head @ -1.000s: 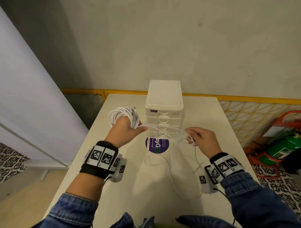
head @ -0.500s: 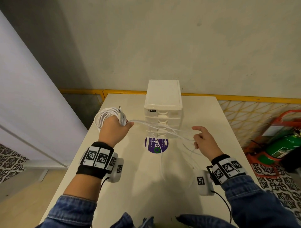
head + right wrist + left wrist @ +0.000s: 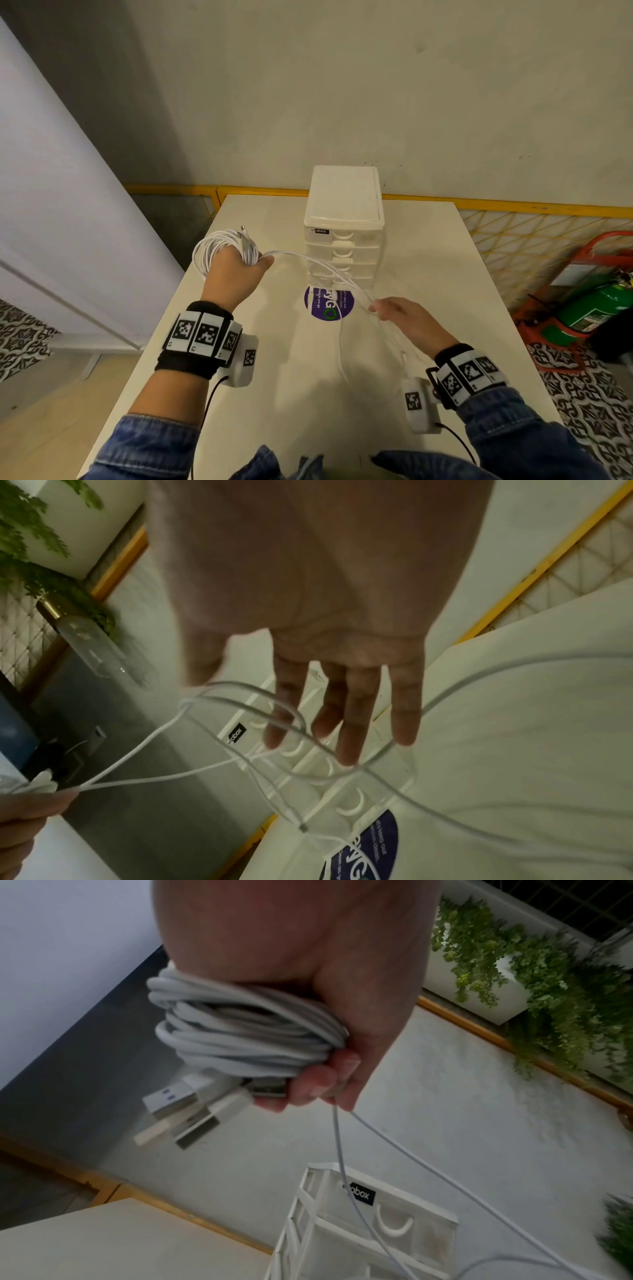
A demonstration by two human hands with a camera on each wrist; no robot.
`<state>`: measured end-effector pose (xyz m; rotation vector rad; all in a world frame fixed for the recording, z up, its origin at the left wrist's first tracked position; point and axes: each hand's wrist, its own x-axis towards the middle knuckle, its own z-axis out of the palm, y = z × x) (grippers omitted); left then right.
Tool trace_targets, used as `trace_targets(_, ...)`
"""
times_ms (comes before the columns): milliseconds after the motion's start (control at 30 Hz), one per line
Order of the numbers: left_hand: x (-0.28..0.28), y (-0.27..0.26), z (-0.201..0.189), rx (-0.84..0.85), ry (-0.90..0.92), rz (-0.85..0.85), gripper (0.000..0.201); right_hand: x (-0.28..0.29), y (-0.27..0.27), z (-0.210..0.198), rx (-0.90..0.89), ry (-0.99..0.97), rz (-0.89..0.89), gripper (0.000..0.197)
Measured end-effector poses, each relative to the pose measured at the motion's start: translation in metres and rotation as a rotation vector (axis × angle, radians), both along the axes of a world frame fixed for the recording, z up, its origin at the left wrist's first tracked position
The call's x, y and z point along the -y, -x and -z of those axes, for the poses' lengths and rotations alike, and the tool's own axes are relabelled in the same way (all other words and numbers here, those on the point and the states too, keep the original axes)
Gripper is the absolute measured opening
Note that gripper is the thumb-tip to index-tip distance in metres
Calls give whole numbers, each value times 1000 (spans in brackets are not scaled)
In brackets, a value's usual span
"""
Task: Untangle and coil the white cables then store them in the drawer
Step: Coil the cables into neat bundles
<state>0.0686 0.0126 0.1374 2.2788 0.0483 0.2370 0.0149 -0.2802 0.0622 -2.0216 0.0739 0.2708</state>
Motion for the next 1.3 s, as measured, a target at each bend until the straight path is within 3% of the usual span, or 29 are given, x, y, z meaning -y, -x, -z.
trace_targets(100, -1, 0, 0, -10, 22, -28, 36, -7, 3, 8, 85, 47, -45, 24)
trace_targets(233, -7, -1, 2, -55, 68, -78, 38, -3, -1, 8, 236, 16, 158, 19)
trace_targets(300, -11, -1, 4, -81, 78, -94, 37, 1, -2, 6, 272, -31, 243, 3)
trace_targets(400, -10, 1, 10, -131, 75, -98, 36, 6, -1, 10, 277, -43, 337, 15)
trace_targets(600, -15, -6, 25, -156, 4, -214, 30, 24, 3, 22, 238, -94, 640, 16)
trace_targets(833, -11, 0, 28, -150, -99, -321, 15, 51, 3, 53, -83, -75, 889, 42)
trace_targets(900, -10, 0, 28, -175, -108, -307, 17, 55, 4, 61, -168, -29, 847, 46)
trace_targets(1000, -1, 3, 24, -285, 15, -191, 22, 52, 4, 61, -208, 291, 725, 57)
trace_targets(1100, 23, 10, 16, -408, 158, -24, 22, 29, 1, 35, 134, 419, 549, 67)
trace_targets(1167, 39, 15, 12, -453, 232, 91, 19, 11, -4, 14, 385, 341, 241, 61)
trace_targets(1233, 53, 20, 9, -497, 316, 210, 21, -9, -6, -1, 502, 233, -82, 63)
trace_targets(1300, 64, 26, 7, -544, 403, 319, 31, -25, -9, -4, 530, 210, -262, 66)
